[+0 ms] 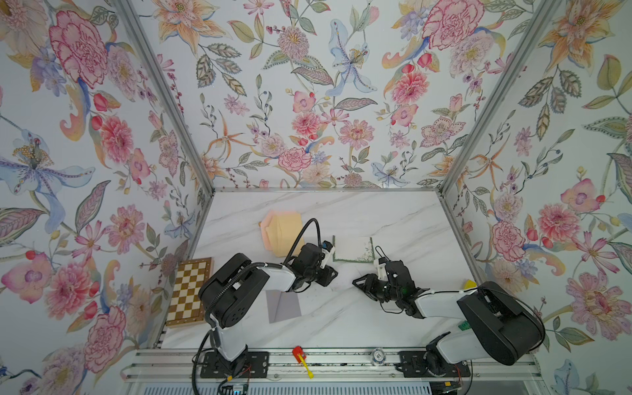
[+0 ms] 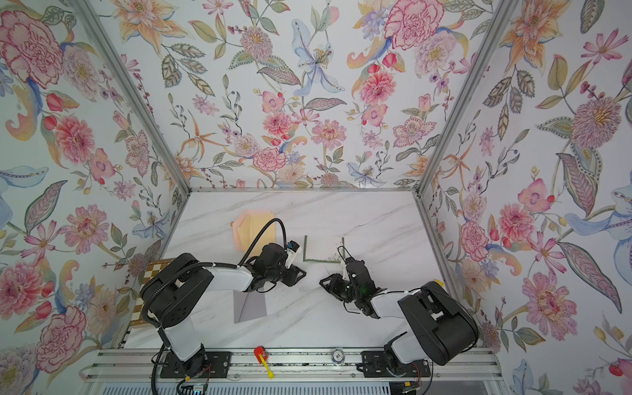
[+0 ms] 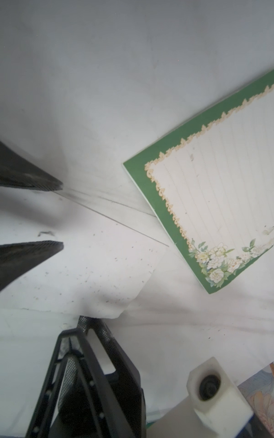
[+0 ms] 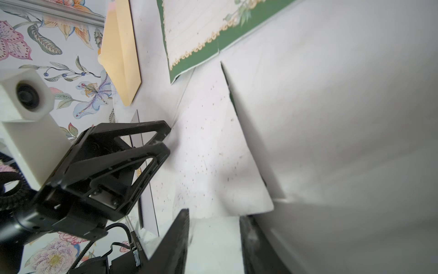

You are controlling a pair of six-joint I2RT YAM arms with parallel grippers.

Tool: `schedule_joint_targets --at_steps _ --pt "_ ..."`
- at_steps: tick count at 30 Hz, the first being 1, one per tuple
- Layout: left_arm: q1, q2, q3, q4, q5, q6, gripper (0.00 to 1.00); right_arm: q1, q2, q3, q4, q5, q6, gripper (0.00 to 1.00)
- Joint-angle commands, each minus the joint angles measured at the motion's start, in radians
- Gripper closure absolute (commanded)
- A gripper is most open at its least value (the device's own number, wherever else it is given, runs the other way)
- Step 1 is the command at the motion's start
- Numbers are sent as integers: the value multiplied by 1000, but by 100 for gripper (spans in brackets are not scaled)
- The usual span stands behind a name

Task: Fold the letter paper in half and place it into the envelope
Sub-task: Pick up the letter paper from the center of the board.

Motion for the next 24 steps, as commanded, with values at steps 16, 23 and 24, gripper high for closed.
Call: schedule_joint_targets --at_steps 16,23,24 --pt "-61 -35 -34 -59 -1 -42 61 -33 -5 26 -9 -31 -41 61" --pt "-65 -32 -32 -58 0 -43 61 -42 8 13 32 -27 -39 64" --pt "-65 -29 -31 -58 6 -42 61 -45 11 9 44 -28 -37 64"
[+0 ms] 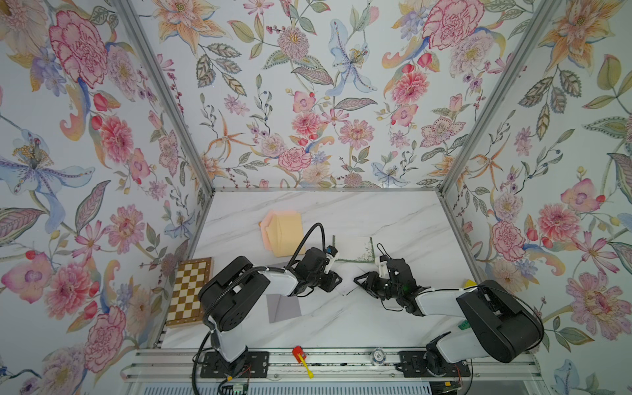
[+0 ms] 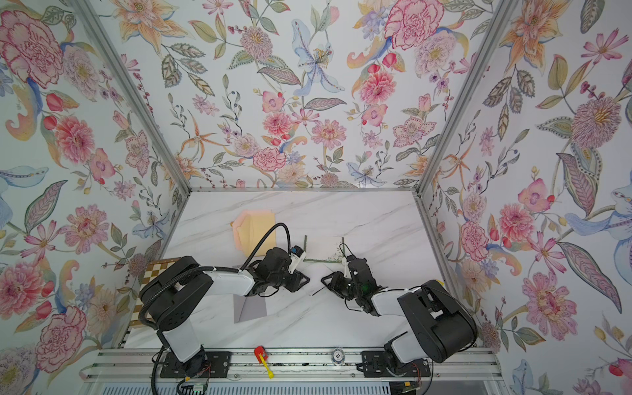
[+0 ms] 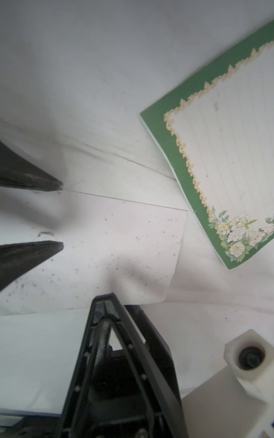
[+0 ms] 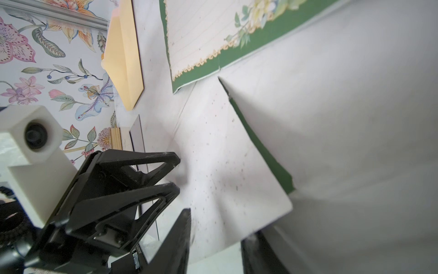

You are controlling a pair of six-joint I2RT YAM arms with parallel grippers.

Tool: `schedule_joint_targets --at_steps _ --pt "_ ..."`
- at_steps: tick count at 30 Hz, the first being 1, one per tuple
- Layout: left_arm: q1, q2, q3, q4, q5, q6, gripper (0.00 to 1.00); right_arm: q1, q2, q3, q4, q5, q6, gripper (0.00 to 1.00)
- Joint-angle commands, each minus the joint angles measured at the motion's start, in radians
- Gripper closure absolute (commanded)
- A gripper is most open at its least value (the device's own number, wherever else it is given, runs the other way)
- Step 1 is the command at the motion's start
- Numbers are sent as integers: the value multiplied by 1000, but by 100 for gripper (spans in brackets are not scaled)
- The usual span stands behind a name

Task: Fold the letter paper in half and place it into the envelope
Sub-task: Pick up the letter paper from the center of the board.

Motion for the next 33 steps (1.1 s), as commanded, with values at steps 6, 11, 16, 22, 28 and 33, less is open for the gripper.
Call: schedule_joint_targets --at_steps 6,11,16,22,28,33 --pt "-18 -9 -11 -36 5 -14 61 -26 15 -7 75 -14 6 64" --pt "-20 -11 -2 -48 2 -8 61 -35 46 -7 106 -23 13 64" --pt "-21 -9 4 -67 -10 -11 61 -45 78 -15 147 -28 24 69" --pt "-25 -5 -2 -39 -7 -26 61 -50 127 -16 200 -50 33 76" --pt "-28 -1 -13 -25 4 -34 60 -57 169 -42 308 -64 64 96" --pt "-26 -32 -22 -16 -18 -34 59 -54 202 -68 433 -79 64 100"
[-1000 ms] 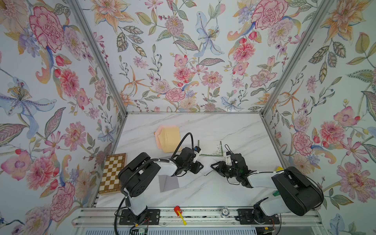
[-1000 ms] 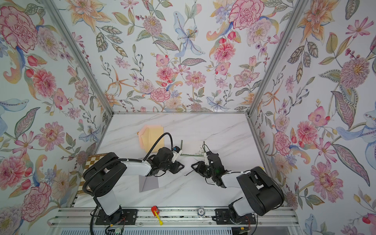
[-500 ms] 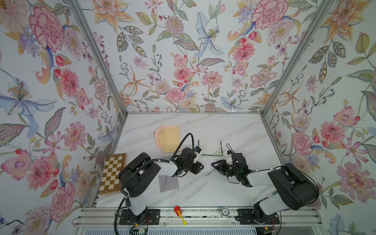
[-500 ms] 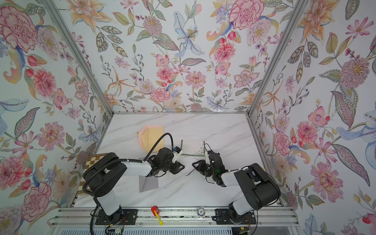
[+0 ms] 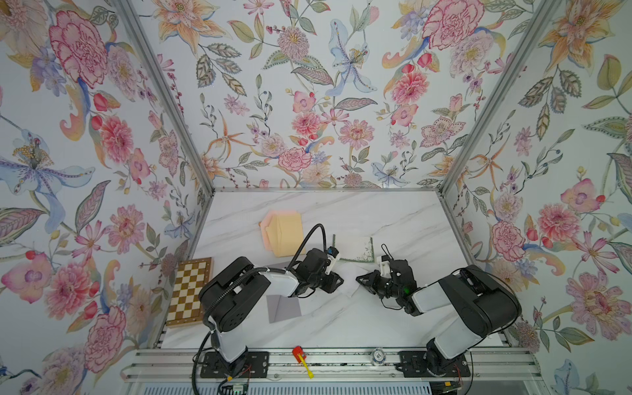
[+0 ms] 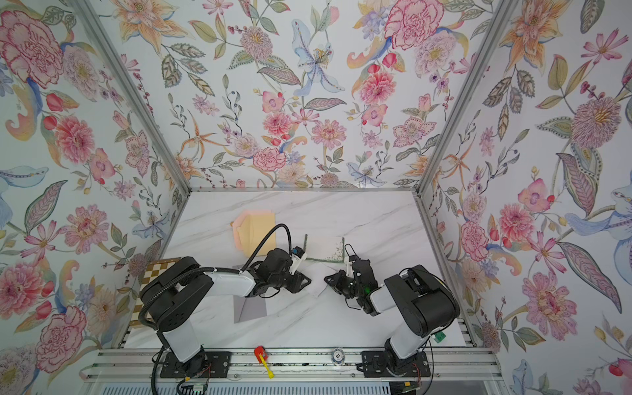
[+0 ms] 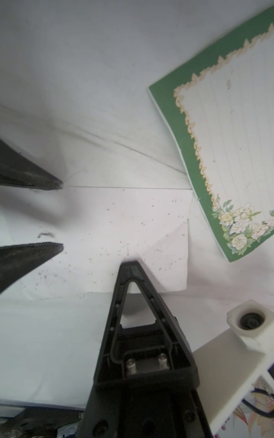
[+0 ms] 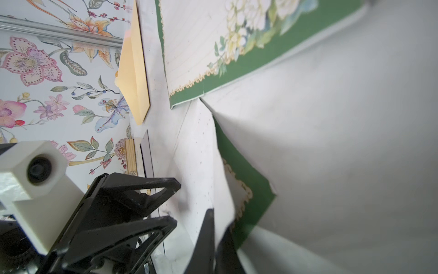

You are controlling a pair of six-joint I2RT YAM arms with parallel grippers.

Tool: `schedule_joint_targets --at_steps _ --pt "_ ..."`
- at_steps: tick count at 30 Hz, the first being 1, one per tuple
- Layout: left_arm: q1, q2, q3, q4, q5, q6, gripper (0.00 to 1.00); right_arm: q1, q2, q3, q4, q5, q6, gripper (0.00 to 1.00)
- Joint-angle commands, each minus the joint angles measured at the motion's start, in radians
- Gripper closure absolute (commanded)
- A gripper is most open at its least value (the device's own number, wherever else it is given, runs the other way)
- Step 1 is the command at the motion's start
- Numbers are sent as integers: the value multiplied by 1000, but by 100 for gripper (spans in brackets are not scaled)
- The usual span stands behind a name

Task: Fold the letter paper in half and place it into the envelope
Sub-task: Pick up the letter paper from the center of the board.

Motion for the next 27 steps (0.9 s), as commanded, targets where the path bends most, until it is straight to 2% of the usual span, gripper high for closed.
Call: schedule_joint_targets --at_steps 1,4,7,10,15,21,27 --pt "-11 -42 -25 -15 -26 -11 58 1 21 -36 149 -18 5 100" --pt "-3 -91 -45 21 -39 -25 58 10 25 -67 243 -11 1 100" --pt "21 -128 -71 76 -17 -44 58 18 21 -78 260 -16 -29 100" --pt "63 -136 -113 182 55 -87 58 37 5 -77 215 -6 -87 100" --pt "126 -88 -154 350 173 -157 58 88 -58 -50 30 63 -234 100" --pt "131 -34 -147 365 218 -153 58 147 -164 -43 -102 196 -386 100" --pt "130 7 -155 357 233 -143 60 185 -166 -13 -122 216 -476 100"
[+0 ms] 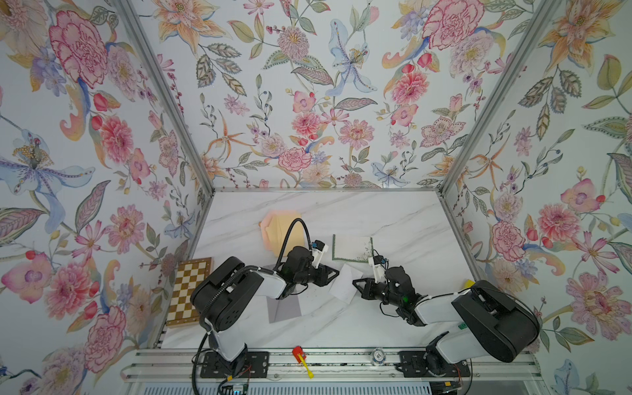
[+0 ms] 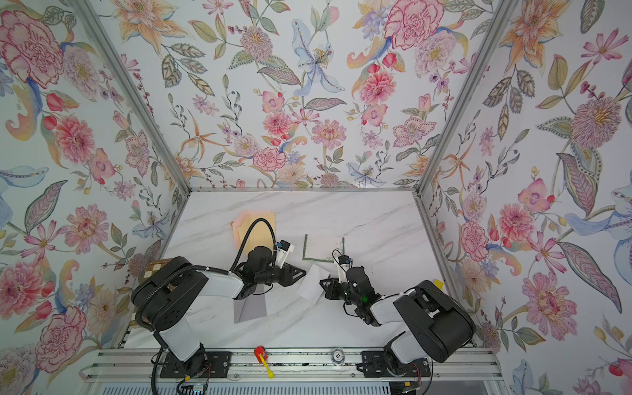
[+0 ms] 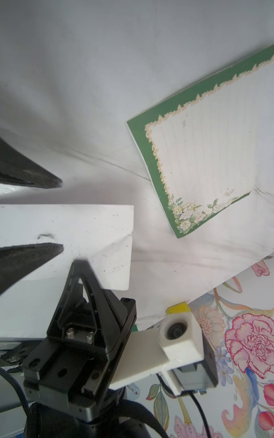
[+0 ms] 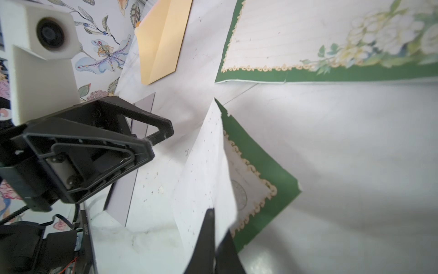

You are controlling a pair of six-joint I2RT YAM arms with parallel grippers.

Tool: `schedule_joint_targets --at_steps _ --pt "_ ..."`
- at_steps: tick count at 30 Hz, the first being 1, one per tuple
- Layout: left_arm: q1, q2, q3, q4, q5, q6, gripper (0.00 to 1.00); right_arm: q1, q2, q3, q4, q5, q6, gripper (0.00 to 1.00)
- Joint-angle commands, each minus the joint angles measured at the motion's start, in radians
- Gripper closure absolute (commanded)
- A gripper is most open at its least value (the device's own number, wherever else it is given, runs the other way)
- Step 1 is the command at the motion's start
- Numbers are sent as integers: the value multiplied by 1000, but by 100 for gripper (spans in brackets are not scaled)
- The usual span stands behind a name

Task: Fold the letter paper in half and place it into the envelope
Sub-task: Pick up the letter paper from the center of the board.

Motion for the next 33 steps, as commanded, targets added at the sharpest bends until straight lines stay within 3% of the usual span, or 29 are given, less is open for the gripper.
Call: schedule_joint_targets --at_steps 1,9,14,22,27,33 --pt "-2 41 -11 14 35 9 59 25 9 37 -55 58 -97 100" --pt "-2 50 -27 3 5 32 57 31 18 47 -37 87 -135 100" --pt "-2 57 -19 -42 -27 53 56 92 21 60 -44 121 -172 100" --pt "-1 92 -28 13 28 44 56 115 20 71 -49 190 -190 100" --pt "-1 114 -63 146 101 -13 56 122 26 82 -56 212 -190 100" --pt "-2 114 -86 151 77 -34 56 126 77 101 -21 216 -183 100"
